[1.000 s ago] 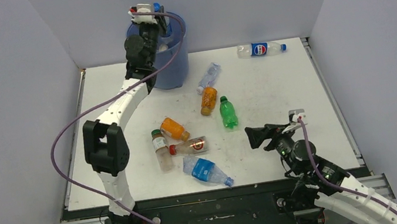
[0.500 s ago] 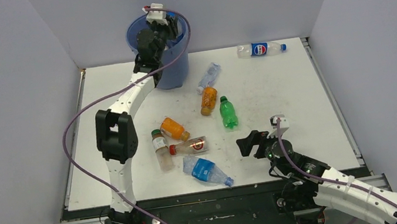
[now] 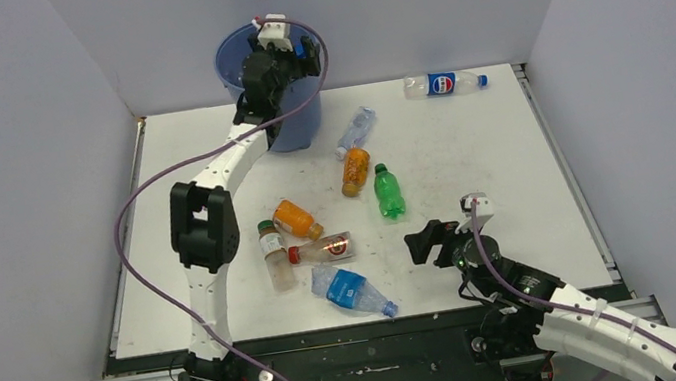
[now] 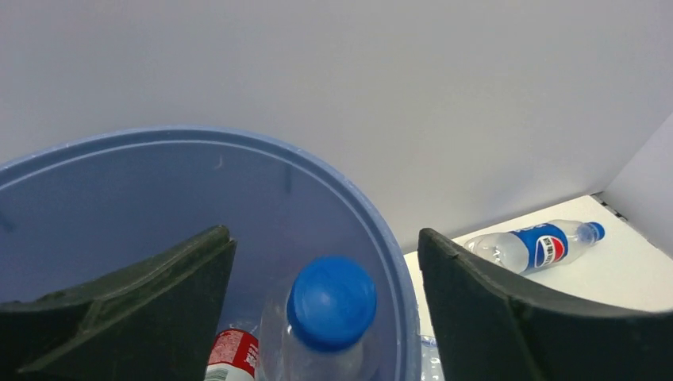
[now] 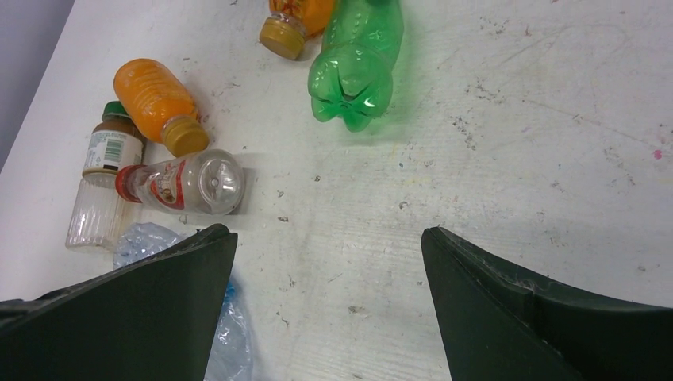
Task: Put the plastic bottles in the bin
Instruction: Place the plastic bottle in the trash bin, then pick up the plastic bottle at the center of the board.
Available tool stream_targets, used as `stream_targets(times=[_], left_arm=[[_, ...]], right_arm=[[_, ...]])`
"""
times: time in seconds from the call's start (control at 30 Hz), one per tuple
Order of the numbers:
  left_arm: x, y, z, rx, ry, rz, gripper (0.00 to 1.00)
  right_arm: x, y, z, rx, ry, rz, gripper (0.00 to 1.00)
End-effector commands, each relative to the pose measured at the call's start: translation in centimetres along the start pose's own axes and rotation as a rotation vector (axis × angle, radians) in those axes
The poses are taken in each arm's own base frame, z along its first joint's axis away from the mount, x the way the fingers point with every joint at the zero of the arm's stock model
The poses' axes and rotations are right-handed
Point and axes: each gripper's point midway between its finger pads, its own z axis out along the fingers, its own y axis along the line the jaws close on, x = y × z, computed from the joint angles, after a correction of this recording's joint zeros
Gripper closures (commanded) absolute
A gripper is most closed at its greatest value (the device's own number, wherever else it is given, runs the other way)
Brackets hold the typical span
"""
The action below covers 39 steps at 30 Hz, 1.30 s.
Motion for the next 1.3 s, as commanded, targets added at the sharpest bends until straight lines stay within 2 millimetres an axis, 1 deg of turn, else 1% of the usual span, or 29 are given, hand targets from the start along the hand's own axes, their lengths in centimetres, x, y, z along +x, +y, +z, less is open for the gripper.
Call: stream_targets(times=[0.0,0.03,0.1,0.13,0.2,0.27,0.33,0.4,0.47,0.5,0.57,0.63,0.67,0.73,0.77,0.8,0.83,0.87,0.9,0.93,1.0,1.1,1.17,1.23,1.27], left_arm=[[-11.1,-1.2,-2.0,0.004,-0.206,-0.066,0.05],[-12.7,-1.5,-2.7,0.007,-0.239,-0.077,0.03],[-16.1,-2.3,-4.5,0.006,-0.302,-0.09,0.04],[-17.5,-2.6,-5.5,0.005,-0.328,-0.095,0.04],[-20.4,-3.4,-8.2,0.001,-0.381,-0.103,0.04],[-22.1,-3.4,-10.8,-0.025,-0.409,-0.117,0.04],[-22.2,-3.2,-13.0,-0.039,-0.391,-0.112,0.04],[-20.7,-2.0,-14.8,-0.095,-0.319,-0.093,0.04],[-18.1,-0.3,-16.9,-0.174,-0.217,-0.073,0.04],[-17.0,0.7,-18.3,-0.217,-0.178,-0.07,0.04],[-14.4,2.7,-21.3,-0.293,-0.1,-0.079,0.04],[-12.0,4.2,-24.4,-0.338,-0.047,-0.129,0.04],[-9.8,4.9,-26.1,-0.363,0.007,-0.16,0.04],[-6.9,5.3,-28.7,-0.377,0.048,-0.233,0.04],[-5.1,5.1,-29.9,-0.377,0.07,-0.262,0.04],[-3.9,4.7,-30.9,-0.368,0.07,-0.302,0.04],[-2.9,4.3,-31.5,-0.363,0.08,-0.35,0.04],[-2.2,3.7,-31.8,-0.344,0.095,-0.406,0.04],[-2.0,2.9,-31.8,-0.312,0.114,-0.444,0.04],[-2.0,1.7,-31.7,-0.253,0.145,-0.466,0.04],[-2.4,0.4,-31.6,-0.194,0.2,-0.462,0.04],[-2.6,0.1,-31.9,-0.182,0.287,-0.367,0.04],[-2.5,0.5,-32.5,-0.228,0.296,-0.315,0.04],[-1.8,0.3,-33.2,-0.225,0.279,-0.308,0.04],[-1.1,0.1,-33.7,-0.216,0.276,-0.313,0.04]], right_arm=[[-4.5,1.8,-0.8,-0.022,-0.105,-0.01,0.1],[-4.9,2.0,-0.9,-0.022,-0.11,-0.016,0.1],[-5.8,2.2,-1.2,-0.013,-0.118,-0.03,0.1],[-6.1,2.2,-1.3,-0.002,-0.118,-0.038,0.1],[-7.5,2.3,-1.6,0.025,-0.133,-0.053,0.11],[-8.4,1.8,-1.6,0.08,-0.143,-0.07,0.1],[-9.2,1.1,-1.4,0.152,-0.154,-0.089,0.11],[-9.7,0.3,-1.0,0.243,-0.139,-0.111,0.11],[-9.8,-0.2,-0.3,0.315,-0.108,-0.137,0.11],[-9.7,-0.3,0.1,0.337,-0.091,-0.14,0.11],[-9.3,-0.2,1.2,0.331,-0.069,-0.124,0.1],[-8.4,-0.1,2.3,0.285,-0.049,-0.086,0.1],[-8.0,-0.1,2.8,0.258,-0.042,-0.059,0.1],[-7.3,-0.5,3.9,0.216,-0.03,-0.019,0.11],[-6.9,-0.6,4.4,0.2,-0.02,-0.009,0.1],[-6.8,-0.9,4.9,0.208,-0.023,-0.012,0.1],[-6.4,-1.3,5.5,0.23,-0.01,-0.025,0.11],[-6.6,-1.4,6.0,0.243,-0.004,-0.038,0.1],[-6.7,-1.4,6.6,0.252,0.008,-0.055,0.1],[-6.8,-1.4,7.1,0.262,0.019,-0.066,0.11],[-7.8,-0.7,8.3,0.236,0.006,-0.056,0.11],[-8.4,-0.3,9.4,0.203,-0.006,-0.003,0.1],[-8.7,-0.1,10.2,0.191,-0.011,0.032,0.1],[-8.8,-0.4,10.9,0.205,0.006,0.053,0.1],[-9.0,-0.3,11.1,0.204,0.011,0.052,0.1]])
